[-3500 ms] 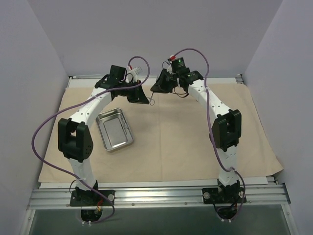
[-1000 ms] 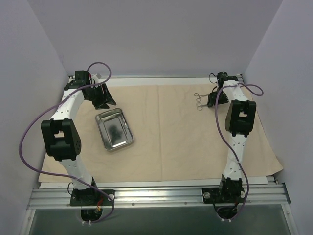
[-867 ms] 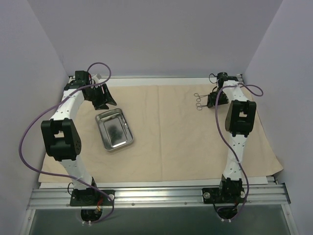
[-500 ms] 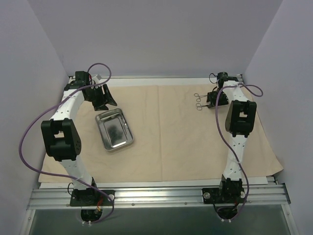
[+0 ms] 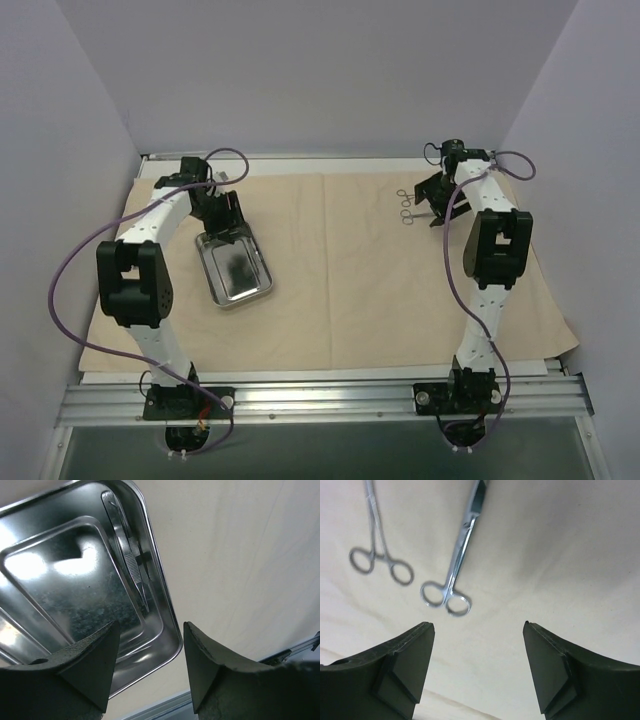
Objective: Open and lay out the surgical kit
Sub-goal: Place the medical item in the surgical kit, then pick up the medical item from the container.
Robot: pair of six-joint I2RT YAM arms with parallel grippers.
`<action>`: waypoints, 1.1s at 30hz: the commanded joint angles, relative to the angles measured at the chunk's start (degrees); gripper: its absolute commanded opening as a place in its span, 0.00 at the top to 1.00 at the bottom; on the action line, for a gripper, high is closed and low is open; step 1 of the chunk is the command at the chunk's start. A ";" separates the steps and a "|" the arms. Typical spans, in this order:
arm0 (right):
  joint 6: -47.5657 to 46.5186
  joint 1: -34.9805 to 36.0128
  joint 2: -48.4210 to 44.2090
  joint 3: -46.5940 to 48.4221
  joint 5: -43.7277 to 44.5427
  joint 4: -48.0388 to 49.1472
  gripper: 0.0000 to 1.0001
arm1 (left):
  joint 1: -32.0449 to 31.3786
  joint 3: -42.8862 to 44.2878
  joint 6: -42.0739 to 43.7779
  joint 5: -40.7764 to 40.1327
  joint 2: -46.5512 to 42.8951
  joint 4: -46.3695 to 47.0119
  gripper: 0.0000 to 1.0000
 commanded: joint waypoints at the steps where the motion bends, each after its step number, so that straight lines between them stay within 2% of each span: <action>1: -12.39 3.63 -6.58 1.93 2.70 -2.43 0.27 | -1.61 -2.66 -2.22 0.23 -1.40 2.20 0.39; 5: -16.79 5.14 -8.70 -0.27 0.59 0.21 0.27 | -4.16 -2.84 -3.71 -3.01 0.61 1.25 0.46; 9: -19.43 4.97 -11.07 -2.99 -1.87 2.06 0.27 | -5.39 -5.30 -5.12 -4.69 0.88 0.46 0.61; 12: -20.75 3.56 -13.79 -5.80 -3.28 3.02 0.27 | -6.18 -7.58 -3.11 -4.95 0.18 -3.22 0.74; 20: -21.19 2.24 -15.99 -11.61 -4.77 5.48 0.27 | -6.97 -11.89 2.43 -2.05 0.35 -7.10 0.92; 33: -21.45 2.24 -15.03 -11.08 -6.44 5.22 0.27 | -9.26 -12.86 4.98 5.77 5.18 -7.01 0.98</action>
